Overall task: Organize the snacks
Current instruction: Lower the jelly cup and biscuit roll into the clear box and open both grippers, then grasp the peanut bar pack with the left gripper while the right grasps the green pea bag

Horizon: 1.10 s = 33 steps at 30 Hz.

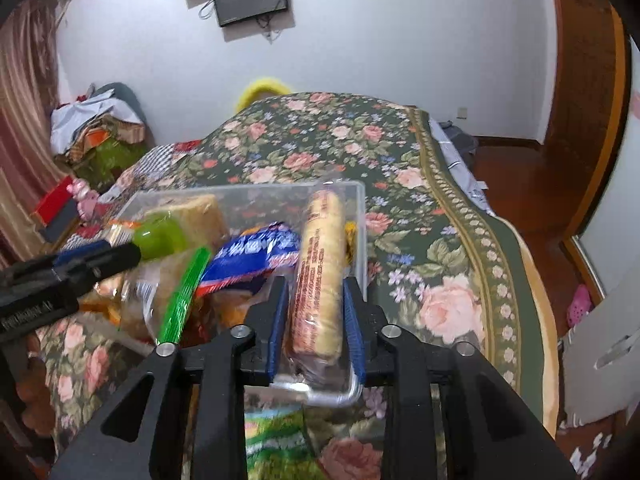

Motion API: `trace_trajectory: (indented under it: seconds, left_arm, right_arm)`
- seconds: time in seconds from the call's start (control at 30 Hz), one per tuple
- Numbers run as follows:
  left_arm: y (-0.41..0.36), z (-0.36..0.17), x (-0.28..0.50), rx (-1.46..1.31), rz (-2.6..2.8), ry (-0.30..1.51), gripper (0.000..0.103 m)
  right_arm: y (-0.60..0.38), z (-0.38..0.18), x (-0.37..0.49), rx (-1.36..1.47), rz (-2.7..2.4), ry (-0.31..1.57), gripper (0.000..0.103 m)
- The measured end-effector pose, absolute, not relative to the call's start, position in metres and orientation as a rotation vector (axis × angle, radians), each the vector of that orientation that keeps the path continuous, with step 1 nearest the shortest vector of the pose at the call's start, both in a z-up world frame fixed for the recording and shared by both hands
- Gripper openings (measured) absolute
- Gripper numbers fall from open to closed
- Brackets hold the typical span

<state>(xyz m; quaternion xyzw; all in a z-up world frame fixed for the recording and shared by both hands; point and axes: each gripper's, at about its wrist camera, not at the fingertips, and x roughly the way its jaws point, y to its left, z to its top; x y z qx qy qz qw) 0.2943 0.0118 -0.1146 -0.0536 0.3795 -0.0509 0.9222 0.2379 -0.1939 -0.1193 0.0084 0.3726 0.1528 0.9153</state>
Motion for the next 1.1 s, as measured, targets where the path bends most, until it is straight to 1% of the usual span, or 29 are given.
trace_trajectory:
  seconds: [0.17,0.2,0.23,0.3,0.33,0.4,0.5,0.63,0.93,1.1]
  left_arm:
    - [0.012,-0.104,0.265,-0.085,-0.109,0.754,0.068]
    - [0.011,-0.103,0.260,-0.082,-0.112,0.753,0.069]
    - [0.011,-0.103,0.252,-0.076,-0.116,0.751,0.069]
    - [0.010,-0.103,0.242,-0.067,-0.122,0.750,0.071]
    - [0.009,-0.104,0.238,-0.065,-0.125,0.751,0.073]
    - [0.009,-0.108,0.230,-0.068,-0.132,0.758,0.076]
    - [0.007,-0.119,0.220,-0.068,-0.138,0.780,0.077]
    - [0.003,-0.139,0.213,-0.067,-0.152,0.830,0.077]
    - [-0.011,-0.178,0.225,-0.081,-0.181,0.941,0.077]
    - [-0.021,-0.194,0.238,-0.092,-0.193,0.979,0.077]
  right_arm:
    - [-0.191,-0.117,0.219,-0.028,0.334,0.766,0.034]
    - [-0.191,-0.117,0.215,-0.036,0.336,0.764,0.037]
    - [-0.191,-0.116,0.209,-0.046,0.331,0.758,0.046]
    - [-0.193,-0.116,0.198,-0.062,0.324,0.742,0.056]
    - [-0.193,-0.116,0.194,-0.065,0.328,0.741,0.058]
    - [-0.196,-0.119,0.187,-0.061,0.343,0.757,0.058]
    - [-0.199,-0.127,0.182,-0.044,0.361,0.784,0.059]
    - [-0.197,-0.147,0.182,-0.048,0.377,0.843,0.065]
    - [-0.192,-0.188,0.205,-0.013,0.417,0.984,0.065]
    - [-0.193,-0.192,0.205,-0.011,0.428,0.977,0.065]
